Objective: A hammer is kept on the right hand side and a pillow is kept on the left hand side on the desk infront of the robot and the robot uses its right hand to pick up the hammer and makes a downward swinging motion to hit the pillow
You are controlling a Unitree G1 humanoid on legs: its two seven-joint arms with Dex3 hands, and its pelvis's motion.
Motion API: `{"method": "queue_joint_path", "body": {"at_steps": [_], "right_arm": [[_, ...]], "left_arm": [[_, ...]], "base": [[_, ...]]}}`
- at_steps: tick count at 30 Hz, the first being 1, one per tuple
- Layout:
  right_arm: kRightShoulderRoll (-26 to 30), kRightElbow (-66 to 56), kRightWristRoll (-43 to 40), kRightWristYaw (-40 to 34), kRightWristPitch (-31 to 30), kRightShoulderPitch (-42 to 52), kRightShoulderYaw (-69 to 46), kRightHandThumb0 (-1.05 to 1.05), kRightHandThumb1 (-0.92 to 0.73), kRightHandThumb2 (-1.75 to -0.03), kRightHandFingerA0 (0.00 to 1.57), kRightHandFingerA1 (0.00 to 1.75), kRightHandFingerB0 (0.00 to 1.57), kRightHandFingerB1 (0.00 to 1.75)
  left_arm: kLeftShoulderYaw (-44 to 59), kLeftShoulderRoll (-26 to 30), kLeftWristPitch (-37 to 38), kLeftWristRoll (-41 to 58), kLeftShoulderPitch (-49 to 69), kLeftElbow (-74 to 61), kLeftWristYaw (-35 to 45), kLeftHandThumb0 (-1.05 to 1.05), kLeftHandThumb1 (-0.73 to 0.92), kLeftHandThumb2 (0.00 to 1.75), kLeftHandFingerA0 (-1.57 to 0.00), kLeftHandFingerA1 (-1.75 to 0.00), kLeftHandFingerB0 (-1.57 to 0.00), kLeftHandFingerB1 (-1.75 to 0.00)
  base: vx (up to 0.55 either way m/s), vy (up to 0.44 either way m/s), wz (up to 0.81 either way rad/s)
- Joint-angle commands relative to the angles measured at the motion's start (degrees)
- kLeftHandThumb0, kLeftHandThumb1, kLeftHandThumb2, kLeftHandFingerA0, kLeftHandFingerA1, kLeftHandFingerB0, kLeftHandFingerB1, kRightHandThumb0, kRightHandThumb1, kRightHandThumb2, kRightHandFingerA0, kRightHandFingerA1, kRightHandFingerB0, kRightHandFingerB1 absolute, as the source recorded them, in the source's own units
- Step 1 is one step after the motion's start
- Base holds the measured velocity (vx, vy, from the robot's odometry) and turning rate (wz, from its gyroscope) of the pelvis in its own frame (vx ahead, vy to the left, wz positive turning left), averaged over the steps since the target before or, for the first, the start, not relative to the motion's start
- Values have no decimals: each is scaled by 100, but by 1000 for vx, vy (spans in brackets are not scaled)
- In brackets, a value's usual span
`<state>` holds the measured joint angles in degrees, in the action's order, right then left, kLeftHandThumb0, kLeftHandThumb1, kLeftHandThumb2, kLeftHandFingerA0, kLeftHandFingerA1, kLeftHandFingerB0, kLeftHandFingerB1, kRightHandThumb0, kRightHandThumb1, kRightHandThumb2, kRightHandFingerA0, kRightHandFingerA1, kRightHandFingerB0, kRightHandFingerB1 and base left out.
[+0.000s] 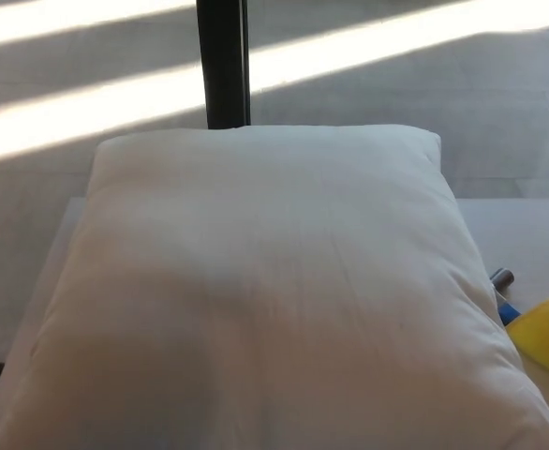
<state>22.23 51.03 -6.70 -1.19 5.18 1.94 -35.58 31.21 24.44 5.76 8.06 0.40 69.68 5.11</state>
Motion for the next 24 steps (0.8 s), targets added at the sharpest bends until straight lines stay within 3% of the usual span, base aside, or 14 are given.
{"method": "queue_joint_path", "body": {"at_steps": [1, 3, 6, 7, 11, 16, 18, 19, 21, 22, 23, 24], "right_arm": [[337, 38, -858, -14, -153, -290, -678, -59, -49, -87, 0, 33, 0, 30], [512, -103, -745, -68, -404, -237, -685, -82, -65, -97, 0, 14, 0, 12], [968, -147, -1024, -351, -920, -757, -1042, -93, -69, -103, 0, 9, 0, 4], [1208, -288, -1092, -441, -1038, -1073, -1142, -88, -68, -103, 5, 11, 0, 9], [1626, -796, -1292, -193, -1301, -1749, -1236, -102, -74, -105, 0, 0, 0, 0], [1726, -2074, -1479, 515, -1402, -2060, -878, -105, -66, -109, 0, 12, 0, 0], [1629, -2805, -1477, 553, -1573, -2007, -642, -97, -62, -105, 0, 29, 8, 22], [1550, -3179, -1534, 623, -1640, -1987, -521, -98, -62, -103, 0, 32, 0, 26], [1479, -3787, -1560, 688, -1817, -1874, -284, -96, -60, -102, 0, 33, 0, 26], [1406, -4188, -1419, 855, -1673, -1780, 75, -85, -62, -103, 0, 25, 0, 23], [1399, -4366, -1330, 831, -1712, -1724, 199, -93, -66, -103, 0, 12, 12, 18], [1405, -4600, -1230, 764, -1815, -1629, 320, -93, -66, -103, 0, 12, 12, 18]], "left_arm": [[288, 160, 304, 405, -68, 222, 143, -57, 62, 59, -78, -57, -78, -56], [287, 129, 282, 392, -93, 244, 140, -58, 61, 59, -77, -57, -80, -57], [361, 96, 303, 476, -110, 249, 126, -56, 61, 58, -79, -61, -83, -62], [289, 100, 368, 390, -100, 250, 76, -59, 61, 59, -80, -60, -82, -61], [420, 163, 177, 539, -142, 285, 161, -56, 60, 58, -76, -58, -75, -56], [382, 160, 232, 548, -146, 323, 183, -56, 60, 59, -78, -59, -77, -57], [335, 162, 272, 510, -137, 333, 189, -56, 61, 59, -80, -59, -79, -59], [304, 153, 326, 479, -123, 324, 182, -57, 61, 59, -79, -60, -82, -60], [320, 151, 293, 504, -143, 329, 180, -58, 60, 58, -79, -59, -83, -60], [364, 150, 243, 555, -162, 344, 187, -56, 59, 58, -79, -58, -78, -57], [383, 145, 241, 574, -169, 346, 189, -55, 59, 58, -79, -58, -79, -59], [401, 133, 247, 594, -171, 347, 191, -55, 59, 58, -79, -58, -79, -59]], "base": [[0, 0, 0], [0, 0, 0], [0, 0, 0], [0, 0, 0], [0, 0, 0], [0, 0, 0], [0, 0, 0], [0, 0, 0], [0, 0, 0], [0, 0, 0], [0, 0, 0], [0, 0, 0]]}}
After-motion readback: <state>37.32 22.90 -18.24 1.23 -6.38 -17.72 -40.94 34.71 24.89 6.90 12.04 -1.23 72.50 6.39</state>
